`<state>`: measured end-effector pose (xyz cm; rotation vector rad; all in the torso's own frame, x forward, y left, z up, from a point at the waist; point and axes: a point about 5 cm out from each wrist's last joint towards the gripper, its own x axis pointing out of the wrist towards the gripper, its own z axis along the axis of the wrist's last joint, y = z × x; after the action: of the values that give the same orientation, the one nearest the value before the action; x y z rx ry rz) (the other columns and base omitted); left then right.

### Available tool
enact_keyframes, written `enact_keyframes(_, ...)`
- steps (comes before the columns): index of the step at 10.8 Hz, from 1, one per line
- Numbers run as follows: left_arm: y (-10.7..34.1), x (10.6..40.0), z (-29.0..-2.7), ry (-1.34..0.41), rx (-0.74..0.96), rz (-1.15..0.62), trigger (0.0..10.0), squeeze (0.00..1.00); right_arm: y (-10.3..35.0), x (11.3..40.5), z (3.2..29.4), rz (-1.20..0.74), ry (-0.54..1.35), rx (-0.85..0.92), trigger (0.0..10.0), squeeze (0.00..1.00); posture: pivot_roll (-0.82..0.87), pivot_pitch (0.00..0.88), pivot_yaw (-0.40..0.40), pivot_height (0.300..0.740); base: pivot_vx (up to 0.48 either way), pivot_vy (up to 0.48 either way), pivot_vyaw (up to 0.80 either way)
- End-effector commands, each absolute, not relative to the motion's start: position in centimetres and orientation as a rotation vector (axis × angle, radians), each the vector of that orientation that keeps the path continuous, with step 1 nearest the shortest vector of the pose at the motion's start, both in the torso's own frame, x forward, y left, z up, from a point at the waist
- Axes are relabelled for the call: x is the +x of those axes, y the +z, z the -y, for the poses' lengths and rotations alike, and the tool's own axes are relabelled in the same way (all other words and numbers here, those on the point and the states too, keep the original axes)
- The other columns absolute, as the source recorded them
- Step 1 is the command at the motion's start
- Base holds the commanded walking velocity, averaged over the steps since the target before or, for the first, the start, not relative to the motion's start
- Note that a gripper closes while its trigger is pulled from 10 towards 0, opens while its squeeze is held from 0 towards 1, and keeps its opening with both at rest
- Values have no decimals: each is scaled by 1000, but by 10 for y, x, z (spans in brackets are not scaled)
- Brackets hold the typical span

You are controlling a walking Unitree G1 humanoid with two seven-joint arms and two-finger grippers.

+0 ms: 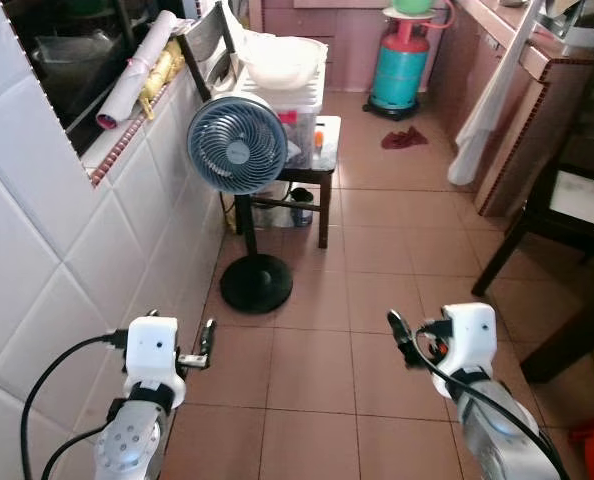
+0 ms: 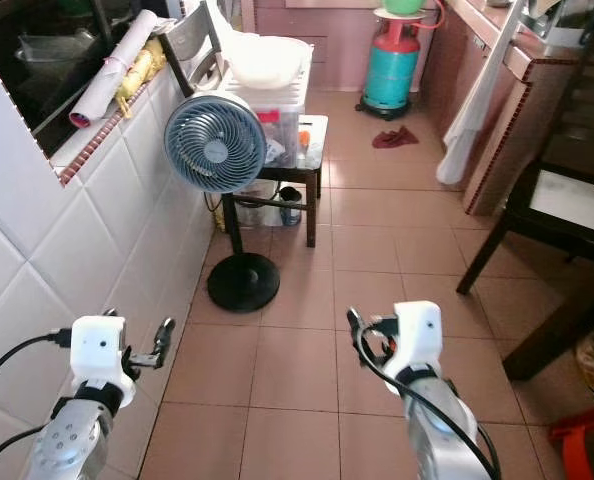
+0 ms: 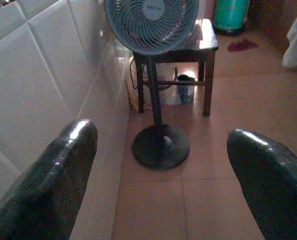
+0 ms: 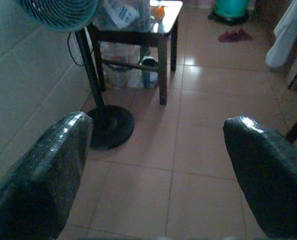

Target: Setting the table

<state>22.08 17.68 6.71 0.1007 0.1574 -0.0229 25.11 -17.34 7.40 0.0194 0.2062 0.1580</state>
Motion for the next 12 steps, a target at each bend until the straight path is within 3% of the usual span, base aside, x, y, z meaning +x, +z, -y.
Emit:
enact_keyframes(1, 66, 220, -180, -22, 132, -150, 10000, 0, 77, 252, 173, -195, 151, 9, 10000, 0, -58, 57, 21, 740, 0, 0, -781)
enact_keyframes(10, 82, 246, -186, 14, 59, -61, 10000, 0, 82, 262, 167, -170, 157, 17, 10000, 0, -62, 62, 25, 740, 0, 0, -776)
enact_keyframes(12, 90, 253, -187, 13, 45, -47, 10000, 0, 83, 261, 165, -161, 157, 18, 10000, 0, -64, 62, 31, 740, 0, 0, 0)
